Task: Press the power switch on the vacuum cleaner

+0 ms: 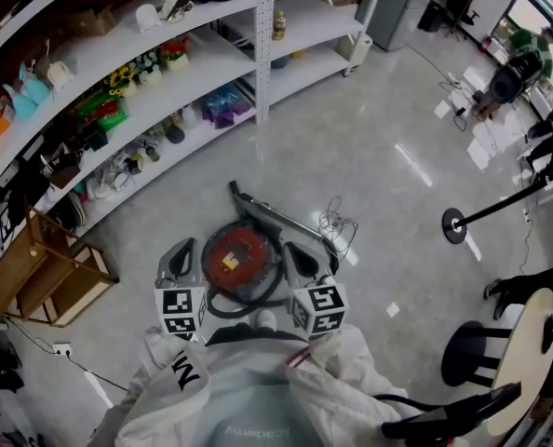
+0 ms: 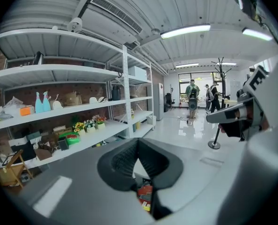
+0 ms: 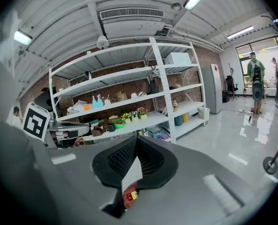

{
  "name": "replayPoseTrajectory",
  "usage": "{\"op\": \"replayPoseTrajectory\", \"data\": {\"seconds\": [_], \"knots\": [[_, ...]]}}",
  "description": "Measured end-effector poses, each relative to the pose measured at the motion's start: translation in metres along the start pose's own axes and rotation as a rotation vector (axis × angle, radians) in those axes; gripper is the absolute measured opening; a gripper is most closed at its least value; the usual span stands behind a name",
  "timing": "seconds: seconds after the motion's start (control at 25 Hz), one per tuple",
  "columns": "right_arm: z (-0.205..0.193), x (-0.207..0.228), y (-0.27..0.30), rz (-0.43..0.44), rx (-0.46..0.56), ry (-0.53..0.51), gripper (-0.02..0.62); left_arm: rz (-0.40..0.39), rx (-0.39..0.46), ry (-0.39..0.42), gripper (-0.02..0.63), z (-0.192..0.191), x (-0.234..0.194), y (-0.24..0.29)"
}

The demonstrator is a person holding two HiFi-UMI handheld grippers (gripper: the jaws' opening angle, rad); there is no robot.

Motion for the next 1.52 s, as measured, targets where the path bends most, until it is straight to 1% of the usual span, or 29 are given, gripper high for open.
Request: {"op": "replayPoseTrajectory", "data": {"seconds": [0.24,0.44,0.72,0.96,1.12,1.52], "knots": [[0.006,0.010,-0.003,0.013,0.011,-0.014,0.000,0.023,0.004,-0.008,0.000,0.003,0.009,0.001],[0.002,0.020,-0.005,0.017,0.005,-0.015,0.000,0.028,0.008,-0.011,0.000,0.001,0.020,-0.001],[-0.001,0.019,-0.005,0.040,-0.004,-0.024,0.000,0.035,0.005,-0.012,0.000,-0.004,0.023,-0.010],[0.000,0.013,-0.003,0.049,-0.002,-0.035,0.000,0.044,0.010,-0.008,0.000,-0.005,0.019,-0.014],[-0.003,0.005,-0.011,0.048,0.006,-0.045,0.000,0.041,0.023,-0.008,0.000,-0.007,0.020,-0.027],[-0.014,-0.032,-0.031,0.049,0.015,-0.056,0.000,0.033,0.017,-0.015,0.000,-0.024,0.010,-0.066]]}}
Point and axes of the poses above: the fingertips, and each gripper's own axes: y forward along the fingers, x to its right, z out of its top, the point moved 10 cm from there along -y, backward along the fingers, and after that the axes turned 3 degrees about y, right-handed, at the moved point
